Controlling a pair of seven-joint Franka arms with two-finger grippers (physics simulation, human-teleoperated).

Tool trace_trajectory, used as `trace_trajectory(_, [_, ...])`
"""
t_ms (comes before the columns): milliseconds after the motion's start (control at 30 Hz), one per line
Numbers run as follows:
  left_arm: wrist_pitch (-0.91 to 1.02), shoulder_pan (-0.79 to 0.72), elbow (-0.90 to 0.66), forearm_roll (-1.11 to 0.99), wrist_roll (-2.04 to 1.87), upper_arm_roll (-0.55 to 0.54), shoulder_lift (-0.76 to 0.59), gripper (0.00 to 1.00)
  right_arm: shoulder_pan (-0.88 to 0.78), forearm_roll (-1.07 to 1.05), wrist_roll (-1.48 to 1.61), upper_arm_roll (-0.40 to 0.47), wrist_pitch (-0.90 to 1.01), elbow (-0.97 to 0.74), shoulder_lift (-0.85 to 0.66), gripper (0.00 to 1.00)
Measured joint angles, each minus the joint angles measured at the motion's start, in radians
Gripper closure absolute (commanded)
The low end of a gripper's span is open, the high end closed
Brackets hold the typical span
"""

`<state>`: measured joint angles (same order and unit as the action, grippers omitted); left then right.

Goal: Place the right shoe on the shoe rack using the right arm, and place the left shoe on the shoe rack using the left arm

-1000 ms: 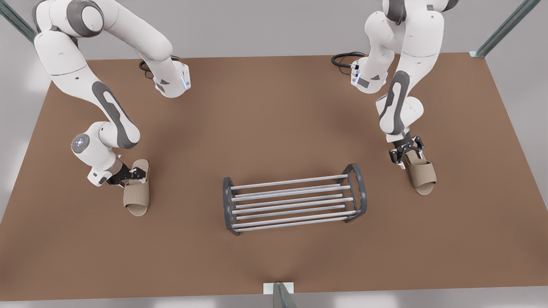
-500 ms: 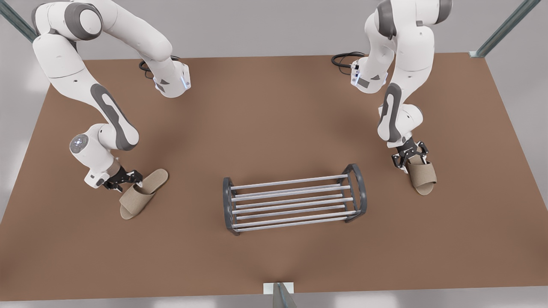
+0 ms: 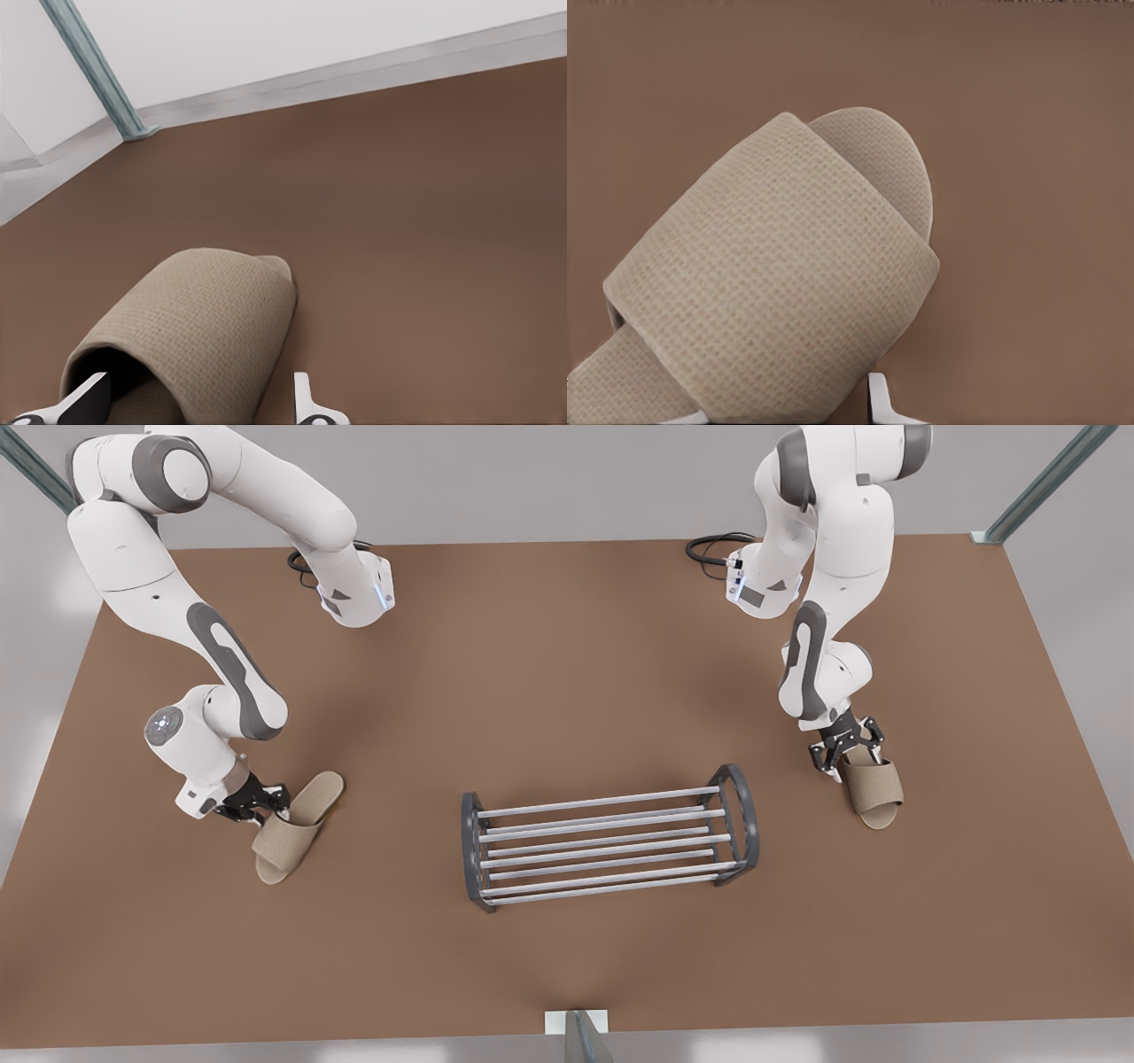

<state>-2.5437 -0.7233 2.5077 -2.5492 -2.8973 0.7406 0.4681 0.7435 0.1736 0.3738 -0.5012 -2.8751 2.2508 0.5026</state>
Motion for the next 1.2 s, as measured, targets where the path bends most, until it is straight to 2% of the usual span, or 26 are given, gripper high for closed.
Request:
trace_trajectory(100, [-0.002,0.001,0.0,0.0,0.0,-0.006,0.014,0.0,-0.001,0.0,0.001,0.0,0.0,-0.007,0.0,0.57])
trace_trajectory(167, [-0.003,0.001,-0.002,0.0,0.0,-0.009,0.026,0.0,-0.002,-0.001,0.003,0.0,0.0,-0.007,0.0,0.73])
trace_trajectory(200, [-0.003,0.001,-0.003,-0.001,0.0,-0.01,0.029,0.0,-0.003,-0.001,0.003,0.0,0.0,-0.009,0.0,0.79])
trace_trajectory(400, [-0.004,0.055,-0.062,-0.003,0.0,-0.048,0.069,0.0,-0.012,-0.002,0.009,-0.006,0.008,-0.024,-0.006,0.79])
trace_trajectory(500, [-0.004,0.066,-0.086,-0.003,0.0,-0.057,0.089,0.0,-0.001,-0.002,0.013,-0.057,0.04,-0.086,-0.042,0.79])
trace_trajectory(533, [-0.004,0.067,-0.089,-0.003,0.0,-0.058,0.092,0.03,0.008,-0.002,0.014,-0.082,0.057,-0.108,-0.071,0.79])
trace_trajectory(633, [-0.004,0.073,-0.1,-0.003,0.0,-0.058,0.096,0.33,0.017,-0.003,0.018,-0.125,0.114,-0.193,-0.157,0.79])
trace_trajectory(767, [-0.009,0.077,-0.116,-0.005,0.0,-0.056,0.091,0.47,0.02,-0.006,0.025,-0.212,0.263,-0.386,-0.248,0.79])
trace_trajectory(833, [-0.011,0.076,-0.12,-0.008,0.0,-0.055,0.091,0.61,0.015,-0.01,0.025,-0.284,0.381,-0.501,-0.269,0.79])
trace_trajectory(900, [-0.014,0.077,-0.122,-0.006,0.0,-0.056,0.091,0.79,0.005,-0.013,0.012,-0.363,0.488,-0.543,-0.285,0.79])
trace_trajectory(1033, [-0.016,0.073,-0.124,-0.007,0.0,-0.055,0.088,0.79,-0.167,0.008,-0.082,-0.413,0.639,-0.563,-0.294,0.79])
trace_trajectory(1167, [-0.017,0.066,-0.151,-0.013,0.0,-0.052,0.042,0.79,-0.398,0.108,-0.247,-0.404,0.749,-0.67,-0.256,0.79])
trace_trajectory(1200, [-0.017,0.059,-0.159,-0.014,0.0,-0.05,0.034,0.79,-0.476,0.148,-0.297,-0.38,0.778,-0.716,-0.22,0.79])
